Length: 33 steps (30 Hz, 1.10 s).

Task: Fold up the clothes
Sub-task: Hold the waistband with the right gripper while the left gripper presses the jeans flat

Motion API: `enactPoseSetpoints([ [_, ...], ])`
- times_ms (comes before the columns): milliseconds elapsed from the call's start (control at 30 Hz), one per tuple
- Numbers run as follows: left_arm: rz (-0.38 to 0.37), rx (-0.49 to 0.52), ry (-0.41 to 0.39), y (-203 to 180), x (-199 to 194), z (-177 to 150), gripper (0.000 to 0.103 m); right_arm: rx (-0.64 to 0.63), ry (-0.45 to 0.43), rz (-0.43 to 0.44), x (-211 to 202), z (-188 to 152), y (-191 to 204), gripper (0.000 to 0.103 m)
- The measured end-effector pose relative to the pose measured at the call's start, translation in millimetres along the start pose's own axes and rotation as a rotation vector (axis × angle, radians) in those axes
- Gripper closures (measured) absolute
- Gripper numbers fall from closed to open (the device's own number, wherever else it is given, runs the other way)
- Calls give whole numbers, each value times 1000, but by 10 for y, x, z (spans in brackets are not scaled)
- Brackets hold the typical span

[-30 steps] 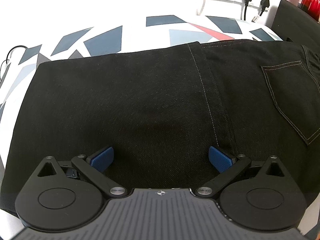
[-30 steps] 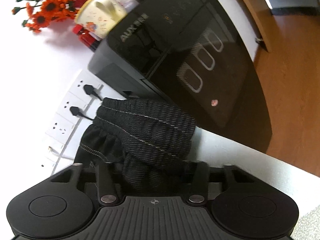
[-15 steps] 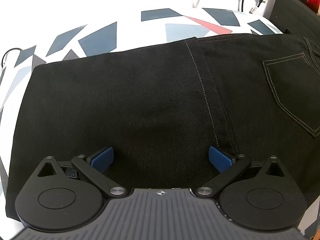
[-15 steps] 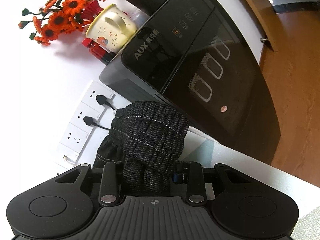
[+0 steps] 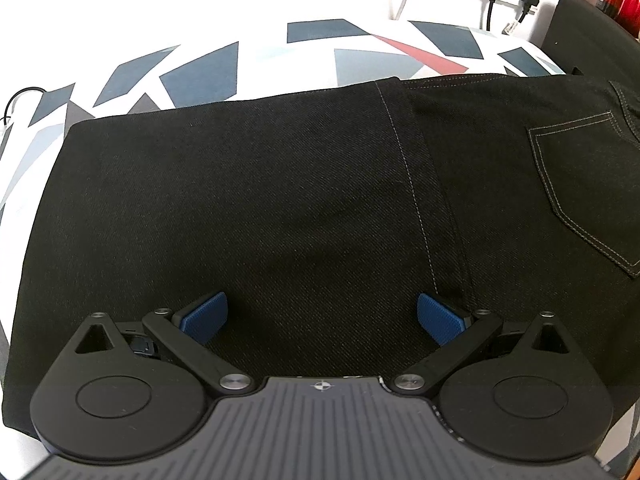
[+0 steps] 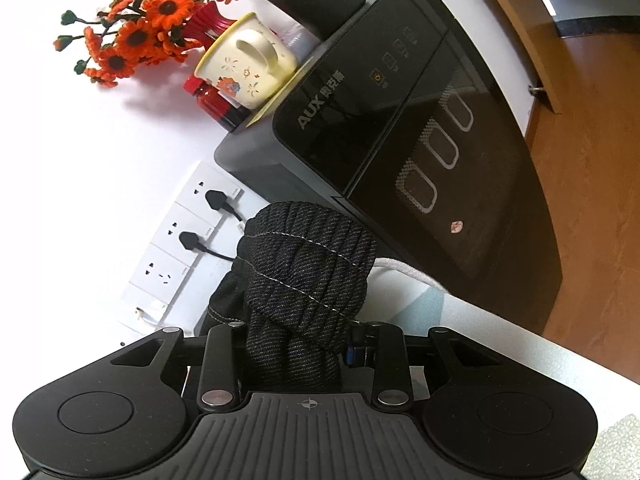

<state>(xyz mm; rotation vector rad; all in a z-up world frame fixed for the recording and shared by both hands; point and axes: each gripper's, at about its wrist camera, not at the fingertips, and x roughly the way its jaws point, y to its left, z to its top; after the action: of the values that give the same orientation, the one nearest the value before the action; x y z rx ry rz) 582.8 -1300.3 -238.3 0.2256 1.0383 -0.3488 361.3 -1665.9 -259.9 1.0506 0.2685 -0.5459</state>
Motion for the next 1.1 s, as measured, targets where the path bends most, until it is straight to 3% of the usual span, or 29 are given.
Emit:
enactPoseSetpoints([
  [233,-2,1,-7,11,-23,-28,0,41,34,-13,85,-2,-124,72],
  [500,3,-2,-6,14,-36,-31,0,68,92,-52,244,-32,-342,55],
  [633,6,-1,-4,17,-44,-34,0,80,82,-23,278,-41,-391,49],
  [667,6,-2,-4,16,-44,-34,0,85,77,-17,280,-39,-400,51],
  [700,7,-2,-4,14,-44,-34,0,94,74,-11,278,-32,-413,63],
  [767,8,-3,-3,12,-44,-34,0,115,68,7,257,-10,-440,67],
  [933,13,-14,-6,3,-45,-38,0,37,26,56,103,36,-240,70],
  [1100,9,-24,-23,8,-56,-69,0,2,29,34,48,55,-108,71],
])
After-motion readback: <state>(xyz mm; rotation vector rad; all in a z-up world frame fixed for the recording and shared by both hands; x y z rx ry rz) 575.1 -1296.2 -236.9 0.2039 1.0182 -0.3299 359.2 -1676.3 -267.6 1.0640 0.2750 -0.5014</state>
